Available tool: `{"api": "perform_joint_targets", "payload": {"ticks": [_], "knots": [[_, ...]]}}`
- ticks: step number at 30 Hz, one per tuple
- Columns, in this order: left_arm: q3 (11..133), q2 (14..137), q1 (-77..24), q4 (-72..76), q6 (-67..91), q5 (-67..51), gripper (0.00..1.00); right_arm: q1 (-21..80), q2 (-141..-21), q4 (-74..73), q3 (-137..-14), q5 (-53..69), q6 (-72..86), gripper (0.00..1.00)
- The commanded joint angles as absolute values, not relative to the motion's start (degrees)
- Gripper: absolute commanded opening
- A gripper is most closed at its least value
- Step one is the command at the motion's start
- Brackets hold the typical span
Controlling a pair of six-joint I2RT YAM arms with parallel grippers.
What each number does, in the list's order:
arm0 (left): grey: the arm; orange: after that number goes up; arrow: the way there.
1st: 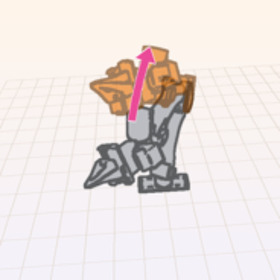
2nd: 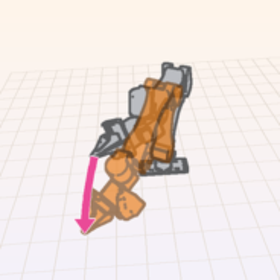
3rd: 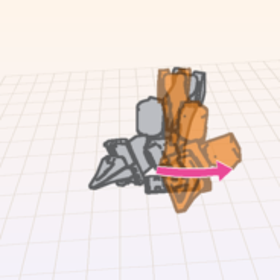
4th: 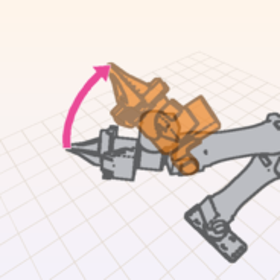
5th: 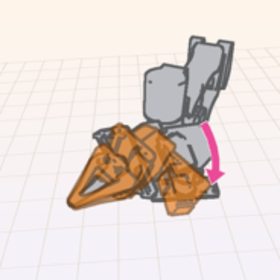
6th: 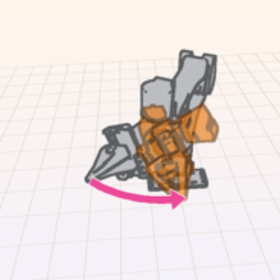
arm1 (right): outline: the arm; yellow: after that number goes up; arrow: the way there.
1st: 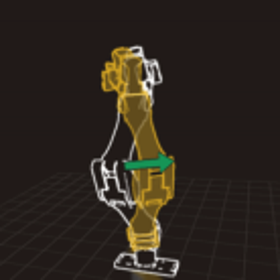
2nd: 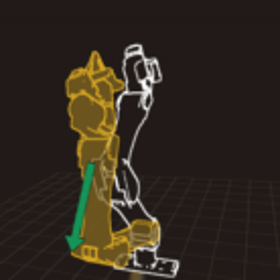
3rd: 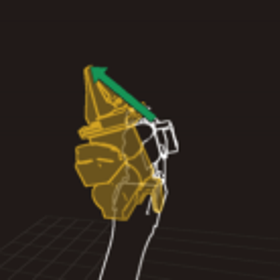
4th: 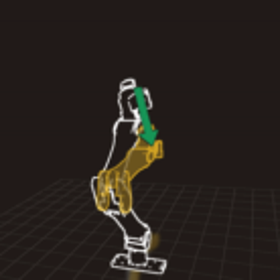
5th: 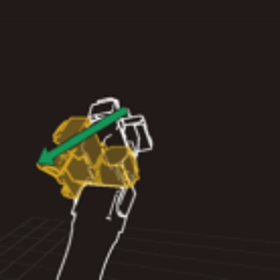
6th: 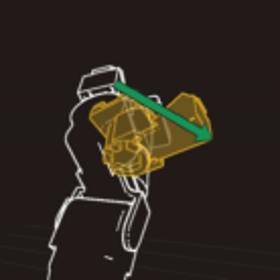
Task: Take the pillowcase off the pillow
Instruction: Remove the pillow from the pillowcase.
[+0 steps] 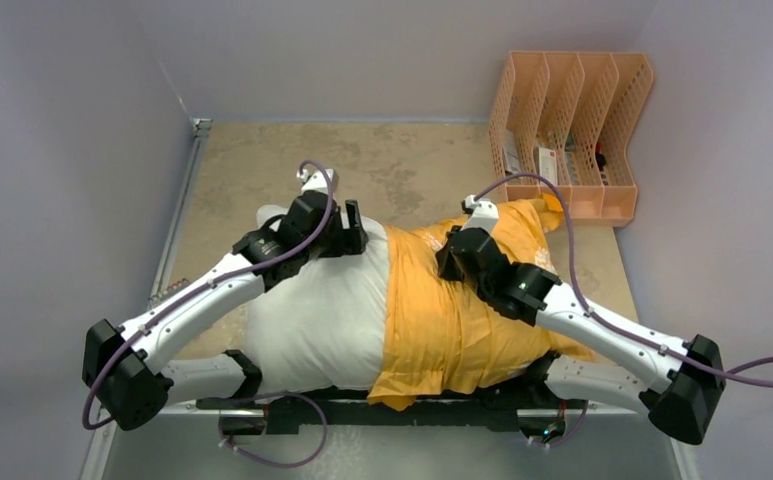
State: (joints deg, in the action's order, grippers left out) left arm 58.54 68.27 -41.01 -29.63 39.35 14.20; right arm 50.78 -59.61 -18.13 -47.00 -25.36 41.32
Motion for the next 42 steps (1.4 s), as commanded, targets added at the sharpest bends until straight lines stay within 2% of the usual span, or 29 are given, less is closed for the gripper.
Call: {"api": "perform_joint_targets", "payload": {"ticks": [1,3,4,5,6,7,8,11,17,20,23,25,27,28,32,36,42], "knots": [[52.4,70.0,-40.7,-19.7,39.8,-2.8,0.55,53.9,-58.9,-23.7,-43.8,-16.8,46.2,0.0],[49.7,70.1,-41.0,-20.5,41.0,-4.2,0.05,53.9,-58.3,-25.8,-45.6,-17.2,46.4,0.0],[48.4,69.4,-41.3,-21.4,41.8,-2.9,0.0,53.8,-58.0,-27.7,-47.2,-18.5,46.0,0.03],[46.8,68.0,-41.7,-21.7,42.6,-2.0,0.0,53.8,-57.8,-29.9,-49.1,-20.9,45.7,0.12],[45.2,66.3,-42.1,-21.5,43.1,-1.8,0.0,53.7,-57.8,-31.8,-51.6,-23.0,45.0,0.36],[43.5,64.6,-42.3,-21.5,43.7,-1.6,0.0,53.6,-57.9,-33.2,-54.1,-24.5,43.8,0.55],[42.5,62.8,-42.5,-21.5,44.1,-1.6,0.0,53.5,-58.3,-34.0,-56.7,-25.3,42.2,0.66],[41.0,58.4,-43.2,-21.7,43.9,-2.2,0.0,52.5,-61.9,-34.2,-64.1,-22.2,35.5,0.8],[41.5,55.0,-44.8,-22.5,42.5,-3.9,0.0,51.9,-75.8,-38.4,-76.7,-15.1,30.3,0.87],[41.3,53.5,-45.8,-23.4,43.8,-2.4,0.0,51.8,-82.9,-43.6,-80.5,-14.8,31.3,0.81],[41.2,51.8,-46.1,-25.9,44.9,-1.1,0.0,51.6,-82.3,-44.6,-78.8,-20.3,29.9,0.53],[41.0,50.2,-46.4,-27.9,46.6,-0.2,0.0,48.5,-77.7,-41.3,-76.2,-23.1,26.3,0.27],[39.9,48.1,-47.0,-29.0,49.0,2.0,0.0,41.2,-72.4,-37.5,-73.3,-18.6,22.8,0.03],[39.2,47.0,-47.3,-29.6,50.2,2.8,0.0,37.9,-71.3,-37.1,-72.3,-17.4,21.3,0.0],[37.8,43.0,-47.6,-34.6,53.1,6.7,0.0,30.1,-70.3,-42.5,-68.9,-21.0,19.0,0.0],[36.9,39.6,-47.6,-37.1,55.4,8.8,0.0,28.9,-67.4,-40.1,-62.6,-17.0,22.7,0.0],[38.3,37.2,-47.6,-46.3,57.6,13.6,0.0,28.6,-66.9,-44.2,-63.5,-26.0,27.3,0.0]]}}
